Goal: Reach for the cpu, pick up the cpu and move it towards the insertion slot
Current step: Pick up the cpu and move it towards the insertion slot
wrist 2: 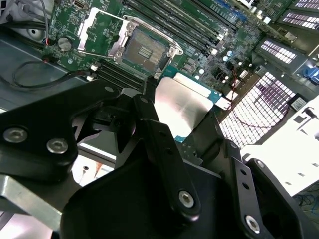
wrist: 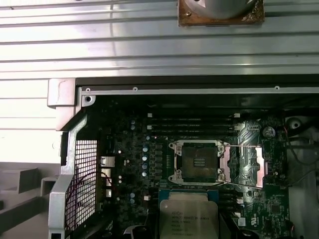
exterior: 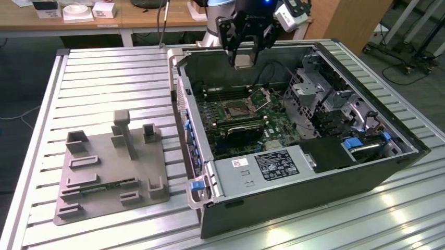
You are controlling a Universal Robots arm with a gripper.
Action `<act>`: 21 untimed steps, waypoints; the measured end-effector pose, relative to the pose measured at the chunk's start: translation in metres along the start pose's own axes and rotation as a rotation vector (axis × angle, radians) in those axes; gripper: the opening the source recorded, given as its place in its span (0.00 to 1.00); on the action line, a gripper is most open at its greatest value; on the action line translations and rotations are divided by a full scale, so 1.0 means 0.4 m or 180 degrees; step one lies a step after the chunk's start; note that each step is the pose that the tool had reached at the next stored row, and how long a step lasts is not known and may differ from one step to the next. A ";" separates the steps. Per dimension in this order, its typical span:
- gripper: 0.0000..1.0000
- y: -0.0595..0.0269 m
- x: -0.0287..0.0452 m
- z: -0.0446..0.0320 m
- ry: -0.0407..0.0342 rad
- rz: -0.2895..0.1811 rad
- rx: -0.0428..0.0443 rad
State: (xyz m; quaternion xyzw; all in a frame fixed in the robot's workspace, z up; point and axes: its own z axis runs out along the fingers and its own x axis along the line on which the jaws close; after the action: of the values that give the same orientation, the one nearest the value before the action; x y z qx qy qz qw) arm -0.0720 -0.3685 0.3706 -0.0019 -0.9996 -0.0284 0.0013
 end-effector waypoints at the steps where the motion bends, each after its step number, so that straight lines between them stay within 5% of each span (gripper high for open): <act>1: 0.55 0.001 -0.001 0.000 0.0000 0.0000 0.0000; 21: 0.55 0.016 -0.010 0.007 0.0000 -0.0001 0.0000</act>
State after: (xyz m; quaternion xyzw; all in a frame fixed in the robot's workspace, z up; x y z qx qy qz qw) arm -0.0682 -0.3619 0.3683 -0.0018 -0.9996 -0.0284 0.0013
